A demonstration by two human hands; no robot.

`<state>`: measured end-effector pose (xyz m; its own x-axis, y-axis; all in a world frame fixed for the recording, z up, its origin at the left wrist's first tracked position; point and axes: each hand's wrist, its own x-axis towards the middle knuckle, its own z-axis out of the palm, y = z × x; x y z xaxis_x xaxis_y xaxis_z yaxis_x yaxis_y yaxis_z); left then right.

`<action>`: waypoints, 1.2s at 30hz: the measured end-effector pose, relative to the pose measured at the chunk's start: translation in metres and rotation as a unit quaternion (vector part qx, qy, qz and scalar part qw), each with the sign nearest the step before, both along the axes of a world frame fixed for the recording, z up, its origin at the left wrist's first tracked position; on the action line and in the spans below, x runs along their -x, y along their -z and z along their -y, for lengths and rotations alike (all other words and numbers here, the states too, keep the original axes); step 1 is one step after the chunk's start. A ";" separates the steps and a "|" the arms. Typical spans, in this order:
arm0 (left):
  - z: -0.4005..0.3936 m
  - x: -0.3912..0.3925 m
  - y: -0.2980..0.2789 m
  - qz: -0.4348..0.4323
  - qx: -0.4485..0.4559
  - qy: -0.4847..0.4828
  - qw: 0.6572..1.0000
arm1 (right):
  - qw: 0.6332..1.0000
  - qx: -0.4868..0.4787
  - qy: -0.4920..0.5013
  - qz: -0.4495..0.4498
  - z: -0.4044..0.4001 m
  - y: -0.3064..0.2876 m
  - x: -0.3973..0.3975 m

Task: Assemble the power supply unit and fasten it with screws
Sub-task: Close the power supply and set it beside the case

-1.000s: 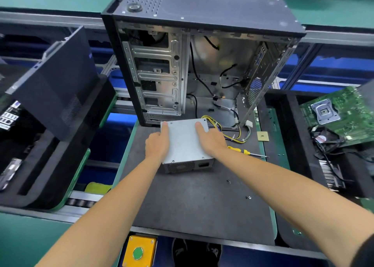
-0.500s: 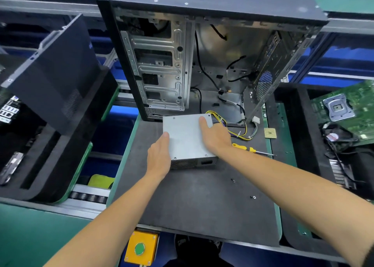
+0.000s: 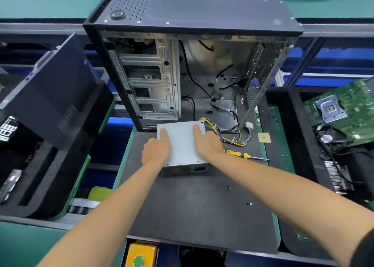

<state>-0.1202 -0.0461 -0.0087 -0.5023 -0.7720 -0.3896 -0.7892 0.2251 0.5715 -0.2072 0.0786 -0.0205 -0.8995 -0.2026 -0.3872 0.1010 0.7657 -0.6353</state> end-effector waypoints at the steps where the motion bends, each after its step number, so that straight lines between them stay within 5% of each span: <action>1: 0.002 0.000 0.001 0.012 0.025 0.018 0.999 | 1.000 -0.002 0.000 -0.002 0.000 0.000 0.001; 10: 0.007 0.005 0.012 0.033 0.119 0.045 0.991 | 0.999 -0.009 0.008 -0.045 0.007 0.004 0.004; 22: 0.010 0.009 -0.015 0.064 -0.012 0.030 0.997 | 0.999 -0.012 0.025 -0.020 0.005 -0.008 -0.008; 36: 0.009 0.017 0.003 0.022 0.063 0.004 0.998 | 0.999 -0.005 0.013 -0.046 0.007 0.002 -0.002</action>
<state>-0.1371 -0.0547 -0.0121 -0.4934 -0.8121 -0.3115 -0.8107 0.2996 0.5031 -0.2050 0.0721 -0.0223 -0.9360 -0.1758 -0.3050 0.0625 0.7696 -0.6355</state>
